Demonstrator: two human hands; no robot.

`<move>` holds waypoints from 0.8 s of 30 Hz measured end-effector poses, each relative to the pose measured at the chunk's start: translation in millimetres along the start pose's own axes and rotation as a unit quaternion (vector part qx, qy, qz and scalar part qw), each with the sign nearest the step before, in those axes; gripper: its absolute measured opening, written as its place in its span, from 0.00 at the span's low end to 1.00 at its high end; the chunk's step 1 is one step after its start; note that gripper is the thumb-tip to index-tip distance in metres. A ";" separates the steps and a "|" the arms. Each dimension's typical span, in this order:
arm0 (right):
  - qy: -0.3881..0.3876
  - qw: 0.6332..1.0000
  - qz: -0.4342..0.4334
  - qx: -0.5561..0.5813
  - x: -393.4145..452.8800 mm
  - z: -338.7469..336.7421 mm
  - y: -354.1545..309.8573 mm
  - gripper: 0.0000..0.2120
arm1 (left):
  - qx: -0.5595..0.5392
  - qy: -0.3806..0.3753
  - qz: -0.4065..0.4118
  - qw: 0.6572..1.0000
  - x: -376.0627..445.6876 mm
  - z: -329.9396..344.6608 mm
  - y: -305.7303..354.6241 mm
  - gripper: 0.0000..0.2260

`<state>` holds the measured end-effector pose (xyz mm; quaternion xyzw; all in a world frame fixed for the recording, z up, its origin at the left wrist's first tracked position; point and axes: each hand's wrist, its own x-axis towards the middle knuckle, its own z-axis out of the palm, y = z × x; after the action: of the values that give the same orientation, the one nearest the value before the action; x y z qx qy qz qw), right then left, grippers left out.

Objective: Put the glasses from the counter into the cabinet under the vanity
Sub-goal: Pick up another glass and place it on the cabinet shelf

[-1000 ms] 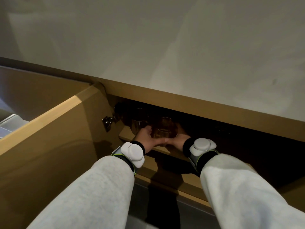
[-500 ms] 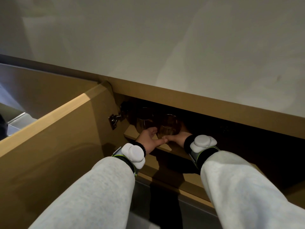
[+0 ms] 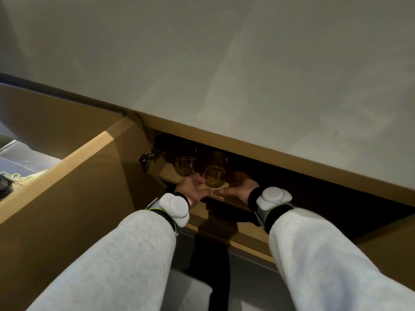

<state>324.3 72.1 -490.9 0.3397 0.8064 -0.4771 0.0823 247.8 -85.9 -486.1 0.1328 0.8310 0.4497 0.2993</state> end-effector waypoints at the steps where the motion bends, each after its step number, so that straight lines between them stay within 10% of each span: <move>1: -0.006 1.000 0.004 0.002 -8.0 -3.2 -3.2 0.45 | -0.003 -0.004 -0.010 1.000 -5.9 -0.4 5.9 0.17; 24: -0.081 0.993 0.057 0.065 -218.9 -79.2 -110.4 0.22 | 0.020 -0.026 -0.092 0.995 -208.6 -84.6 156.6 0.16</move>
<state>435.7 0.1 -270.1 0.3504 0.7435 -0.5489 0.1521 351.9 -156.8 -242.6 0.0737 0.8401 0.4004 0.3586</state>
